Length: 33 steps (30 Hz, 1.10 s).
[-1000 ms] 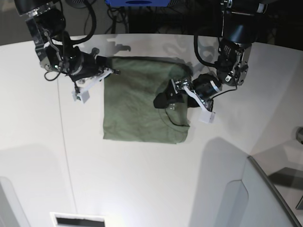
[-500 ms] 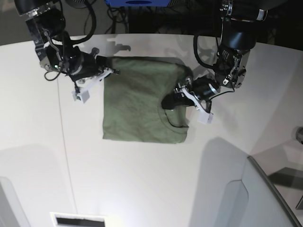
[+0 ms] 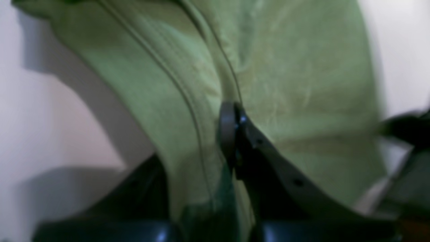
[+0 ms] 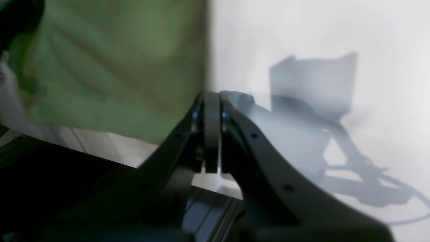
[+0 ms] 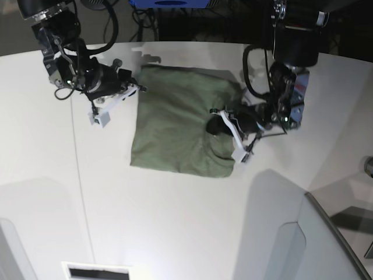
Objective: Layout the t-shirt on the table in an organized manner, then fold the t-shirt properly
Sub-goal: 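Grasp the shirt's collar corner with the left gripper, then drag the folded shirt with the left gripper to straighten it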
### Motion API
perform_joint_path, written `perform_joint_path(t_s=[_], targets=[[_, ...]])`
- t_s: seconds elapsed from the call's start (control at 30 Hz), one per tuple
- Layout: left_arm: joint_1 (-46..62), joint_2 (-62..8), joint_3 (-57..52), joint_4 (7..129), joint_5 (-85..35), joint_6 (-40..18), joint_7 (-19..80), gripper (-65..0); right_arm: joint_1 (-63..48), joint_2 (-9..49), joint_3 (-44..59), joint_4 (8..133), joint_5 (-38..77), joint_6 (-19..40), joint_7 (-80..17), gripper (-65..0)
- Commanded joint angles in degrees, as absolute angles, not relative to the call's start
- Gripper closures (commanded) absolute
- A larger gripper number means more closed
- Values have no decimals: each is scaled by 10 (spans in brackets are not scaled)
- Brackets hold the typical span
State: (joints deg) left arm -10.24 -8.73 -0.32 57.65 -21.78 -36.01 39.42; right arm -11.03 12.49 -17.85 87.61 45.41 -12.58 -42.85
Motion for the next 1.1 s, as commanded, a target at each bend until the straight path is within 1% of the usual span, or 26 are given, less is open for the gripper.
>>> perform_joint_path(t_s=[0.0, 0.07, 0.2, 0.3, 0.37, 0.47, 0.57, 0.67, 0.87, 0.97, 1.07], targets=[[-120, -91, -2, 589, -193, -362, 396, 0, -104, 128, -175, 883, 459, -121, -424, 0], [-130, -93, 29, 596, -138, -362, 396, 0, -104, 128, -175, 883, 459, -121, -424, 0], [-139, -127, 144, 599, -42, -362, 394, 0, -104, 128, -175, 883, 459, -125, -424, 0], [-145, -152, 216, 610, -2, -362, 394, 0, -107, 128, -174, 887, 459, -125, -423, 0], [-153, -162, 246, 610, 15, -362, 389, 0, -109, 128, -167, 895, 459, -125, -414, 0], [-165, -175, 264, 597, 46, -361, 351, 0, -135, 126, -130, 918, 459, -126, -378, 0], [-173, -176, 269, 580, 90, -361, 320, 0, -141, 127, -96, 933, 458, -155, -371, 0], [-178, -170, 269, 563, 147, -361, 282, 0, -140, 128, -79, 932, 458, -166, -371, 0], [-196, -142, 276, 525, 262, -362, 176, 0, -139, 128, -69, 931, 458, -167, -371, 0], [-217, -139, 330, 503, 280, -362, 138, 0, -139, 128, -69, 931, 458, -167, -371, 0], [-228, -137, 385, 503, 280, -362, 124, 0, -138, 129, -69, 931, 458, -167, -371, 0]])
